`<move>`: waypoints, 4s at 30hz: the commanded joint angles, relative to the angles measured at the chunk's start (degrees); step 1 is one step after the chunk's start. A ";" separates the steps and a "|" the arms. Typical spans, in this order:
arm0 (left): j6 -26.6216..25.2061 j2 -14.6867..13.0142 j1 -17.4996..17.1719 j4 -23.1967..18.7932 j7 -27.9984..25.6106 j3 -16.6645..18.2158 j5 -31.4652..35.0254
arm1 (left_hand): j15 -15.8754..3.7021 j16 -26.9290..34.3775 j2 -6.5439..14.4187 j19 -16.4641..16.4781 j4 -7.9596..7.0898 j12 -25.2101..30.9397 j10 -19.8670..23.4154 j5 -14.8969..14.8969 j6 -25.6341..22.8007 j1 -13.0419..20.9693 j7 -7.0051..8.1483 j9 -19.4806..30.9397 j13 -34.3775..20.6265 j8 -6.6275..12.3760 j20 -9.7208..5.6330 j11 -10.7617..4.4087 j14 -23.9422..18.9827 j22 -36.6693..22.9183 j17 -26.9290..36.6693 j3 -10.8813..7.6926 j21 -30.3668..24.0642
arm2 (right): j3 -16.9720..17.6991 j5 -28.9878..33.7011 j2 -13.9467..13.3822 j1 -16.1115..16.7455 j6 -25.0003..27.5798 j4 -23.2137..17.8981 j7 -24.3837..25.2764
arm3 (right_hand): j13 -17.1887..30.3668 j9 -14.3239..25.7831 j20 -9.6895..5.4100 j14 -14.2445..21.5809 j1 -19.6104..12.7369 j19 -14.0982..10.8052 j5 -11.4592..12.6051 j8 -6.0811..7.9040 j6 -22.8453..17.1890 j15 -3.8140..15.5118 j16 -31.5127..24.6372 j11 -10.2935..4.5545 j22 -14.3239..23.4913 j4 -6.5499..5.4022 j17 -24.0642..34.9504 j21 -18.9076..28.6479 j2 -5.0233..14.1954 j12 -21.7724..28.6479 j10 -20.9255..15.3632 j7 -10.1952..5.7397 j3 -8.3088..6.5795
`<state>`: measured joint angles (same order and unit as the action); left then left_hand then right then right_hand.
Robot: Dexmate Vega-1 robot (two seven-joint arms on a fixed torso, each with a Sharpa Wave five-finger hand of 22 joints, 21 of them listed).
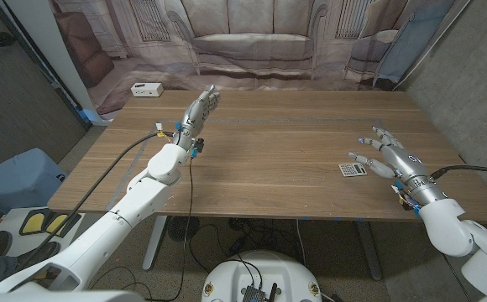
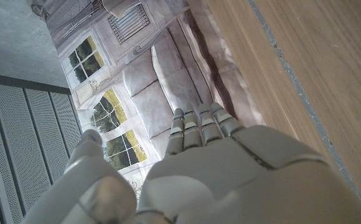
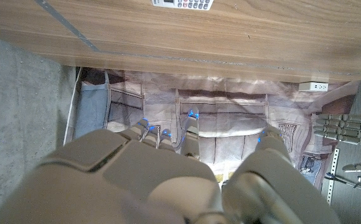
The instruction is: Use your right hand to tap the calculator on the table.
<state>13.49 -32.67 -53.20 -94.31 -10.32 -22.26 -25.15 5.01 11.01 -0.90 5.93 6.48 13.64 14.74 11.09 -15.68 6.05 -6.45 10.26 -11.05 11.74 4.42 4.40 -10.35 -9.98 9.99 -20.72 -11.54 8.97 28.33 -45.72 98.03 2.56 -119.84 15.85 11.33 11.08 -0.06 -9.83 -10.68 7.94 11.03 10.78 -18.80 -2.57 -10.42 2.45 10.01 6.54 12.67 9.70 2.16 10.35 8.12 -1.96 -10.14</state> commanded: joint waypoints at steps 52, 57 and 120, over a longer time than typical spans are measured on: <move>-0.38 0.07 0.27 0.62 0.38 0.14 -0.38 | -0.19 -0.04 0.30 0.12 0.32 -0.37 1.12 -0.24 -1.09 0.67 0.04 0.19 -0.38 -0.38 0.20 -0.05 -0.72 -0.23 0.33 0.19 0.28 | -8.56 -9.41 -12.67 -6.99 16.21 -1.13 -10.83 | 0.09 0.14 3.41 -10.50 -1.27 4.34 -0.47 1.34 -3.10 -1.23 -0.89 0.72 0.35 0.03 -0.04 1.06 3.41 0.94 2.81 -1.27 -1.55; -0.40 -0.06 0.34 0.38 0.22 0.14 -0.07 | -0.21 -0.05 0.40 0.12 0.32 -0.38 1.24 -0.23 -1.13 0.71 -0.04 0.20 -0.38 -0.41 0.19 -0.05 -0.73 -0.23 0.33 0.17 0.28 | -9.51 -10.89 -13.47 -7.65 16.82 -0.98 -10.62 | 0.09 0.14 3.47 -10.55 -1.40 4.49 -0.49 1.41 -3.35 -1.21 -0.90 0.71 0.35 0.09 -0.05 1.06 3.55 0.96 2.84 -1.15 -1.67; -1.22 0.49 1.82 1.51 0.91 -0.73 -0.32 | -0.32 -0.11 1.27 -0.09 0.52 -0.58 2.04 -0.35 -2.17 1.33 0.04 0.21 -0.44 -0.47 0.28 -0.17 -1.08 -0.23 0.31 -0.12 0.32 | -24.64 -19.01 -23.22 -17.61 25.48 0.80 -3.68 | 0.07 0.16 3.00 -16.31 0.03 16.08 -0.89 1.15 -2.24 -0.51 -1.79 -1.23 0.50 -0.59 0.51 1.39 3.73 1.24 9.03 -1.63 -2.21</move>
<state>12.41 -32.25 -51.58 -92.86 -9.82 -22.63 -25.33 5.01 11.02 0.01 5.91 6.71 13.30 16.18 10.80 -17.31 6.96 -6.65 10.26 -11.33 11.47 4.44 4.40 -10.95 -9.98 9.99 -20.49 -11.36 -13.63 11.16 -67.96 82.07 27.70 -119.75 11.28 11.32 11.06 2.48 -9.64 -10.95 9.84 10.16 11.67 -20.31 -3.15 -11.75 1.52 10.26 6.10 12.93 10.53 5.82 11.26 9.83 -3.56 -11.99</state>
